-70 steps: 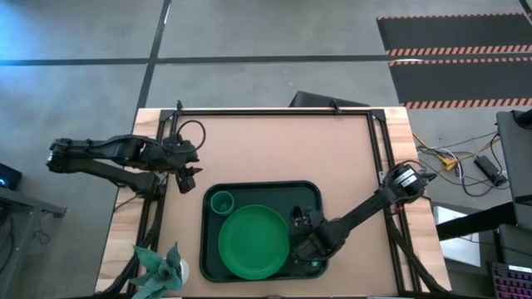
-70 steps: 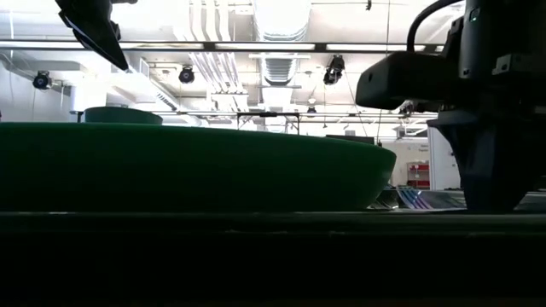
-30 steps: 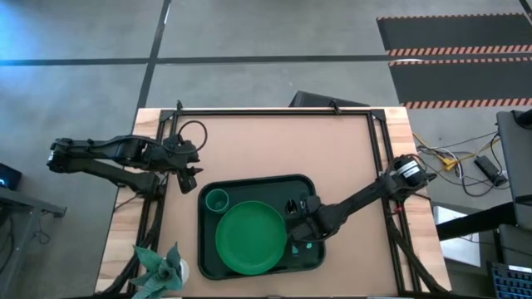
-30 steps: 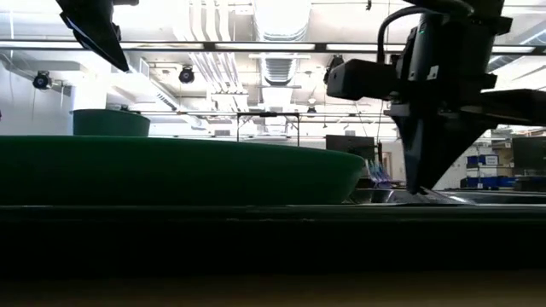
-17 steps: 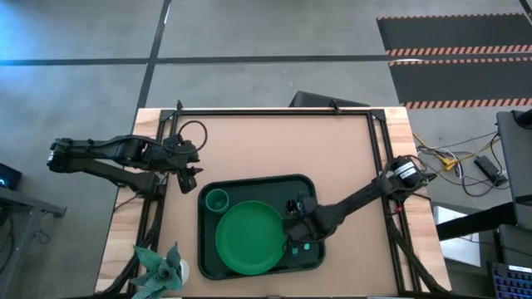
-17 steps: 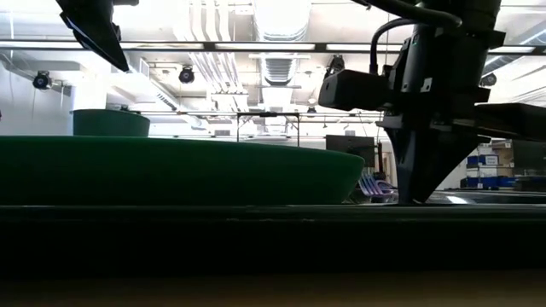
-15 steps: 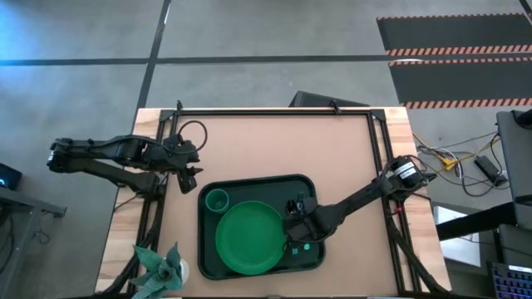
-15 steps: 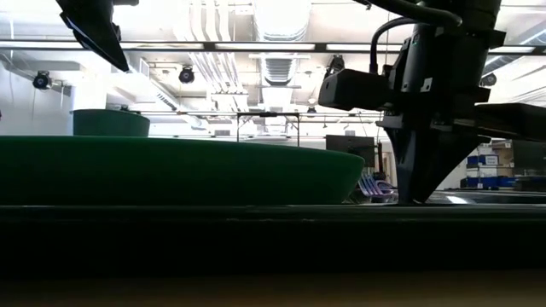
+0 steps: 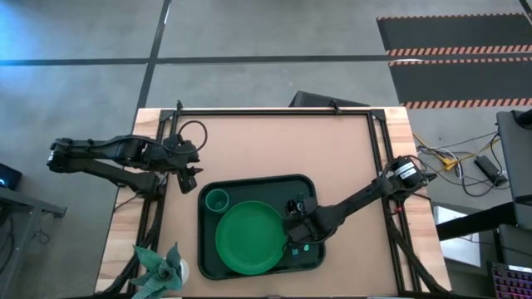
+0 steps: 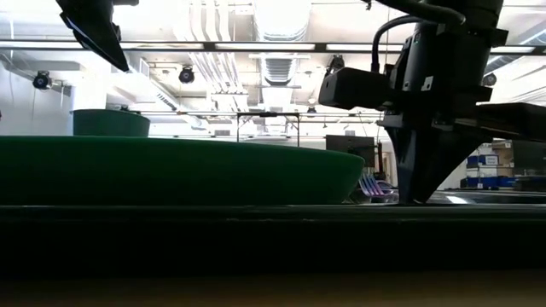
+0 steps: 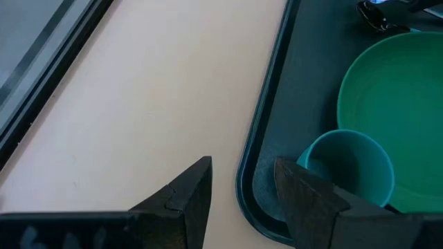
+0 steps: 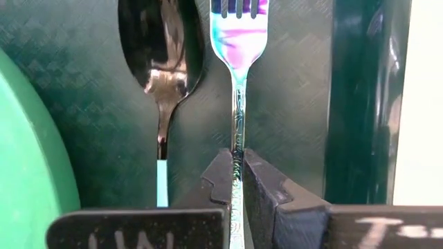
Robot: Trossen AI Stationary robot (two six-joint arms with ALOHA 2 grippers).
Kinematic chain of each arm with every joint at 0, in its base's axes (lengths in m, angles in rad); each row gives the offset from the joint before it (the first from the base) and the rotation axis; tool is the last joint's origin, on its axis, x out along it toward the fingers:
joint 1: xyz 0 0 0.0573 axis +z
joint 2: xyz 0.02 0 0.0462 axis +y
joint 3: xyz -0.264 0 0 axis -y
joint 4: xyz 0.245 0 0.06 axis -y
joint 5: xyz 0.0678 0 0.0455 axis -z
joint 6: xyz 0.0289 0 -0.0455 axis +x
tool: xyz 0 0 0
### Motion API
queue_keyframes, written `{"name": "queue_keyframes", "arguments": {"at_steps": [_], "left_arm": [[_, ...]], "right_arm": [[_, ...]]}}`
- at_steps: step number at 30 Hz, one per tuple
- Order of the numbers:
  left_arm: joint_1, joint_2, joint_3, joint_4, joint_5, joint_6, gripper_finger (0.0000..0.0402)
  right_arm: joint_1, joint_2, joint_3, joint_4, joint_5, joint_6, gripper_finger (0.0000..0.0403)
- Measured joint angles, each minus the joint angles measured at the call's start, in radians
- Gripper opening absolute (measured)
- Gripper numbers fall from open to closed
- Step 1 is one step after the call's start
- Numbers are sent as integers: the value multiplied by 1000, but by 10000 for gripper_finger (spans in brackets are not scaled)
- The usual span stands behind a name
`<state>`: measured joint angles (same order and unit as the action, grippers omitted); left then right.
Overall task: Pick and place plate/cup/fork/spoon on tray
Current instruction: Put the iridescent fork on the dark green tray
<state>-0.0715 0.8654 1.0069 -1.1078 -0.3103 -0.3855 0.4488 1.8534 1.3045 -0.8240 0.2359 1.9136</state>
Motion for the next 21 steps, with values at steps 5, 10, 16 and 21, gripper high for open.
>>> {"name": "queue_keyframes", "arguments": {"at_steps": [5, 10, 16, 21], "left_arm": [[0, 0, 0, 0, 0, 0, 141], [0, 0, 0, 0, 0, 0, 141], [0, 0, -1, 0, 0, 0, 141], [0, 0, -1, 0, 1, 0, 141]], "right_arm": [[8, 0, 0, 4, 0, 5, 8], [14, 0, 0, 8, 0, 22, 8], [16, 0, 0, 8, 0, 23, 8], [16, 0, 0, 11, 0, 23, 9]]}}
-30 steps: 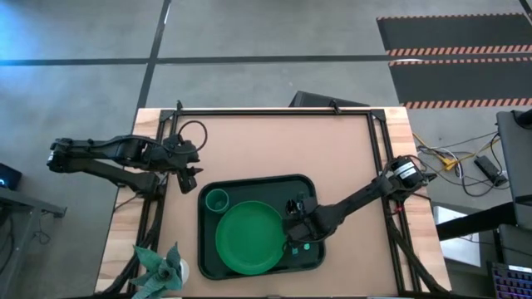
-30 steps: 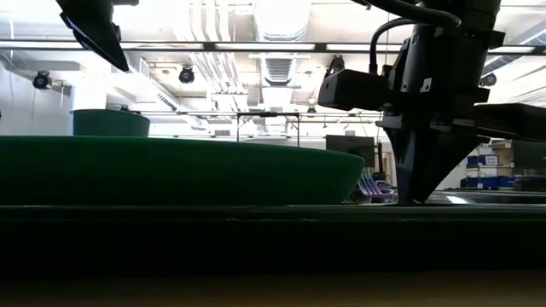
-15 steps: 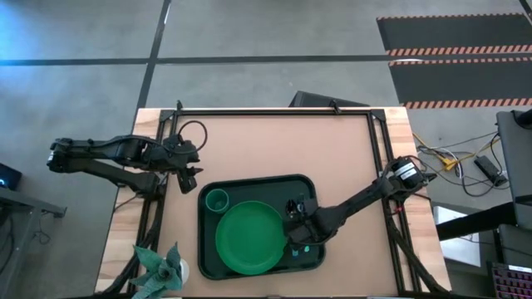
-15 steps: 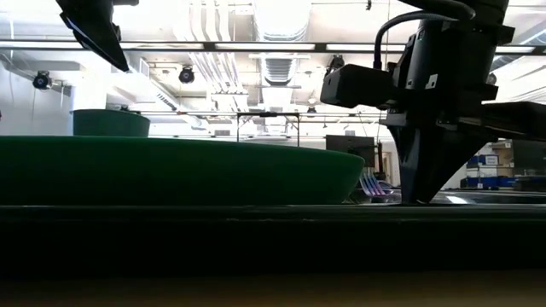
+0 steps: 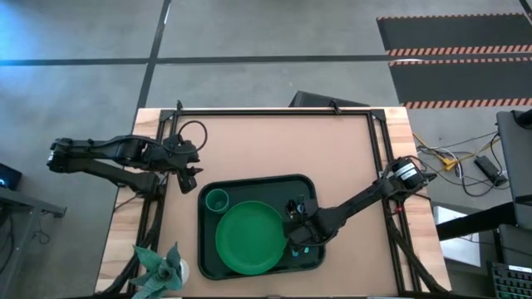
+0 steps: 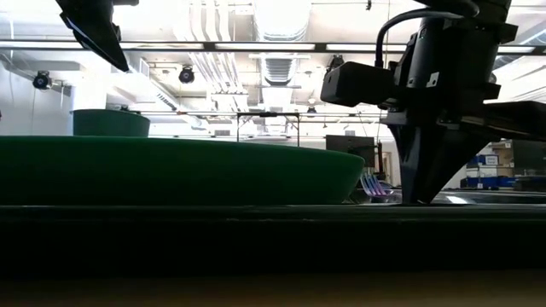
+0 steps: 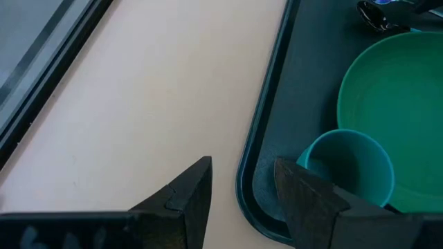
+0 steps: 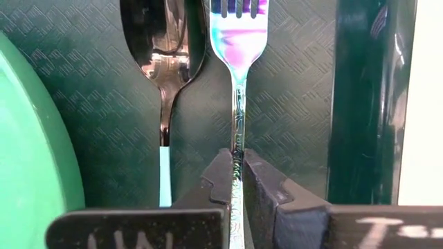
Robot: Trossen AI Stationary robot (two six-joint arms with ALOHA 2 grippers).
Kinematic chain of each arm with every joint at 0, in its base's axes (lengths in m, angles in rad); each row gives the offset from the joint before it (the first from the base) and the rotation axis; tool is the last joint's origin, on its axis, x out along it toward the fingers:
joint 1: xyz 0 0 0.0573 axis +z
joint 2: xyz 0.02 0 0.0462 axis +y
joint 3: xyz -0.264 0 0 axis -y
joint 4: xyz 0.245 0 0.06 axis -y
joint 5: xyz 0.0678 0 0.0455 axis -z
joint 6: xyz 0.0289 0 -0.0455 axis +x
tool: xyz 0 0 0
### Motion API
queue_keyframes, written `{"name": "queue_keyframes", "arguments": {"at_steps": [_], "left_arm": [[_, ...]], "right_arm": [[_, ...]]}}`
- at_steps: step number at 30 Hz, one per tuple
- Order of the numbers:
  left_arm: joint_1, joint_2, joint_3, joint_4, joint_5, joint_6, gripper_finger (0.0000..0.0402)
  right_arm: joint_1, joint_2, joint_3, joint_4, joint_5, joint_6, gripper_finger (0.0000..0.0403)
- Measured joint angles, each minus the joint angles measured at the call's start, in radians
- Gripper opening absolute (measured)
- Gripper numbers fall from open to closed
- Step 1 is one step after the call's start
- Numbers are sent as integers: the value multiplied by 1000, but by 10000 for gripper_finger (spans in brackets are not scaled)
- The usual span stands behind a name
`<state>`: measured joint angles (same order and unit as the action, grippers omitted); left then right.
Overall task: Pick and place plate/cup/fork/spoon on tray
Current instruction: Put the iridescent fork on the dark green tray, then move the dark green tray to the center of the table
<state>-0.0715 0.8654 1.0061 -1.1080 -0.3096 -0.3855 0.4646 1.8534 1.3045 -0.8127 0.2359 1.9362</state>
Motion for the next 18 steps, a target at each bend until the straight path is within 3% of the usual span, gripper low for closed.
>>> {"name": "queue_keyframes", "arguments": {"at_steps": [18], "left_arm": [[0, 0, 0, 0, 0, 1, 141]], "right_arm": [[0, -6, 0, 5, -6, -26, 68]]}}
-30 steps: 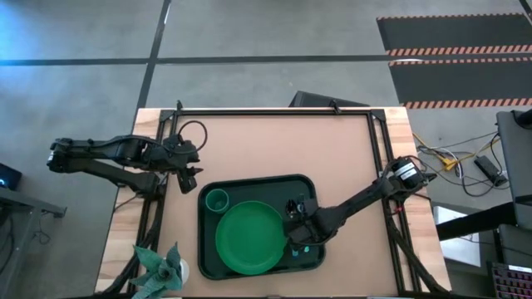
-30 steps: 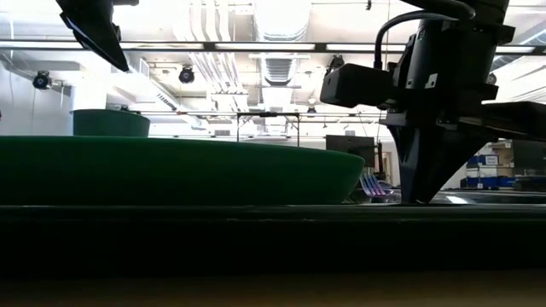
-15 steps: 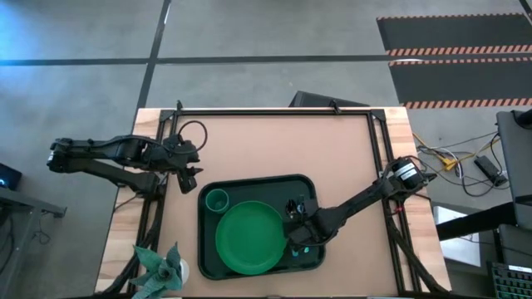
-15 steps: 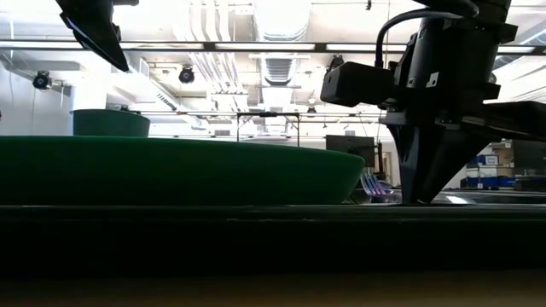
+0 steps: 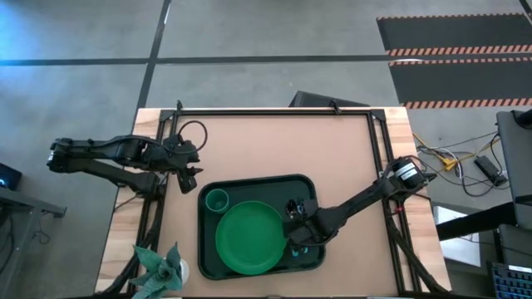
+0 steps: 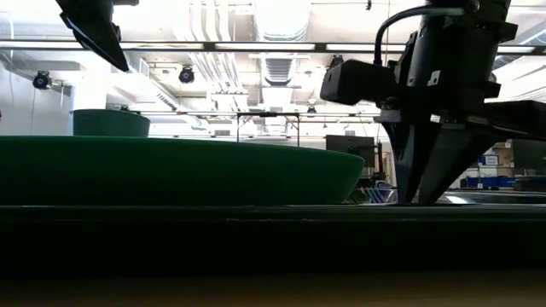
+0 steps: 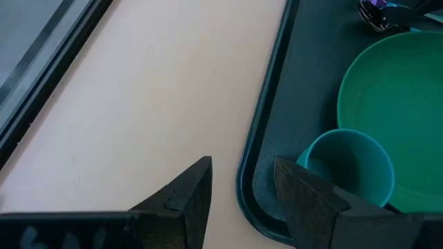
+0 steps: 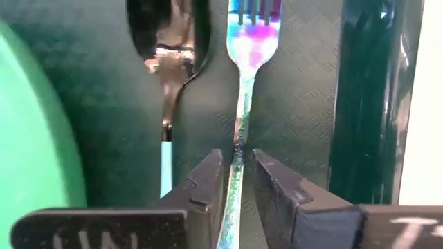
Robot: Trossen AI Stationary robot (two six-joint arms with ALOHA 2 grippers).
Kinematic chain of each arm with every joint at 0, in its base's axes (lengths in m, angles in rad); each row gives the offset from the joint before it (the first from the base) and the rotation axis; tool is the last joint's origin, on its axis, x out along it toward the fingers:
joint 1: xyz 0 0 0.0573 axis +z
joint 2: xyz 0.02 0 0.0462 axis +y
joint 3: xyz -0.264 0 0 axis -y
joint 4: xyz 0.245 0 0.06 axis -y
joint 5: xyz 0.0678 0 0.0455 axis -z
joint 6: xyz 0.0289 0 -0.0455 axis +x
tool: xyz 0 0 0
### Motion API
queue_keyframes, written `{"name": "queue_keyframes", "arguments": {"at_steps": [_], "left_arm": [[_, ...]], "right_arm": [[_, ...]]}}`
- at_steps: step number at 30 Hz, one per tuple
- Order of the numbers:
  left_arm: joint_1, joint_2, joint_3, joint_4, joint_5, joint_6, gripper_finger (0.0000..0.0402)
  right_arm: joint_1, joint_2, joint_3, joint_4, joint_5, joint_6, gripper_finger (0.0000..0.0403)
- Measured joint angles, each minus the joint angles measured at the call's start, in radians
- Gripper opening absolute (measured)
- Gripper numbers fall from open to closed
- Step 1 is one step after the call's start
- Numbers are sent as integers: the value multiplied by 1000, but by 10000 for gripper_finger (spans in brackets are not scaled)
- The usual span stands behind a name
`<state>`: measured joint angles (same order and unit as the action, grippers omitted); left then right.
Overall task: Pick and place plate/cup/fork/spoon on tray
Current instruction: Move the dark green tray to the center of the table
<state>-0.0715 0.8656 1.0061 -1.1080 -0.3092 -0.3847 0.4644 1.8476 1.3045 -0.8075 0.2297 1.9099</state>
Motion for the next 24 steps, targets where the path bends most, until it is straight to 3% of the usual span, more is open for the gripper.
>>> {"name": "queue_keyframes", "arguments": {"at_steps": [6, 12, 16, 20, 24], "left_arm": [[0, 5, 0, 0, -10, 30, 141], [0, 54, -18, 5, -14, 33, 136], [0, 90, -106, 5, -13, 32, 98], [0, 113, -195, 9, 22, 26, 21], [0, 117, -246, 51, 97, -4, 4]], "right_arm": [[-6, -66, 56, 4, 67, -105, 73], [-13, -162, 175, 3, 316, -352, 51], [-13, -222, 256, 3, 530, -600, 15], [-15, -278, 311, -1, 637, -788, 9], [-18, -326, 324, -5, 693, -891, 9]]}}
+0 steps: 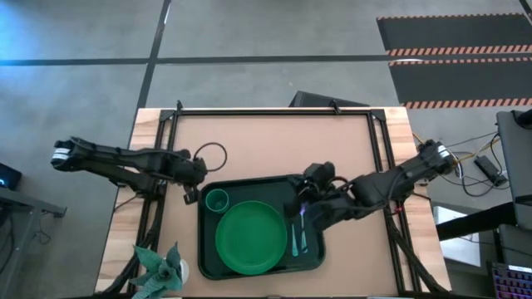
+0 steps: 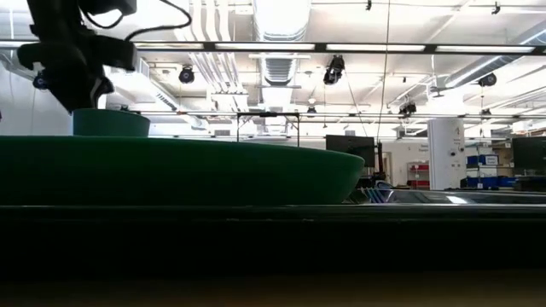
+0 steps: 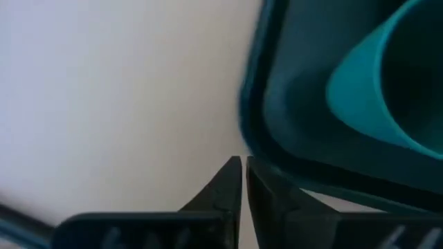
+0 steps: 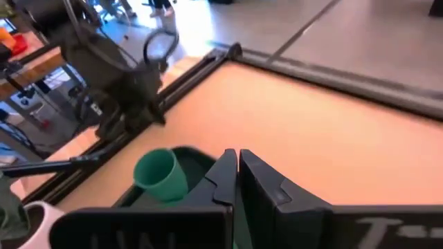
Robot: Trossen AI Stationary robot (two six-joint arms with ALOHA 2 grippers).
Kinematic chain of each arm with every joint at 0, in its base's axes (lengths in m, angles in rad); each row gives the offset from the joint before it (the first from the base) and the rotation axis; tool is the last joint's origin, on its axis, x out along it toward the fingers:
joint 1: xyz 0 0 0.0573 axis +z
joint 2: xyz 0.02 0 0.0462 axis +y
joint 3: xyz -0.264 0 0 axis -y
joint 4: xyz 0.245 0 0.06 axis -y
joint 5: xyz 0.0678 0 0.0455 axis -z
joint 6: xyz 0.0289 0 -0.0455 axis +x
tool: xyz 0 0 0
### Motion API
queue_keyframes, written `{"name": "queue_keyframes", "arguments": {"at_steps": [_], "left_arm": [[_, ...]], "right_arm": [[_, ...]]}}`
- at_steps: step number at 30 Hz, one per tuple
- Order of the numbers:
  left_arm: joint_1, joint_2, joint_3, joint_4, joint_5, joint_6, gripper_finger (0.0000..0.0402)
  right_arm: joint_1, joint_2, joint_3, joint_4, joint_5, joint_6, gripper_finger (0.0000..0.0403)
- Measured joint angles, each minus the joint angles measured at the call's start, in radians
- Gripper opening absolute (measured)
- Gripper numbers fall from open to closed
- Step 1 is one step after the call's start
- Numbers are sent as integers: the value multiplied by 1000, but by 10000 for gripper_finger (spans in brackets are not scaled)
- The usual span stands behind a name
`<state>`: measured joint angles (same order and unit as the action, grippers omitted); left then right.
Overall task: Pick and place plate/cup/fork/spoon on tray
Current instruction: Move the dark green tray to the center of the table
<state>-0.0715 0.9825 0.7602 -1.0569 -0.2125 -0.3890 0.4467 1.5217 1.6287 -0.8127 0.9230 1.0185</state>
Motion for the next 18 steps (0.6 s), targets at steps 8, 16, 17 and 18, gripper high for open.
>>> {"name": "queue_keyframes", "arguments": {"at_steps": [8, 16, 17, 18], "left_arm": [[0, -2, -103, 145, 192, -119, 0], [0, 6, -227, 275, 259, -185, 0], [0, 10, -240, 309, 260, -195, 0], [0, 12, -253, 344, 261, -207, 0]], "right_arm": [[-21, -34, -10, -100, 20, -10, 8], [-22, -31, -15, -226, 19, 120, 8], [-22, -31, -15, -232, 19, 122, 8], [-22, -31, -15, -232, 19, 122, 8]]}}
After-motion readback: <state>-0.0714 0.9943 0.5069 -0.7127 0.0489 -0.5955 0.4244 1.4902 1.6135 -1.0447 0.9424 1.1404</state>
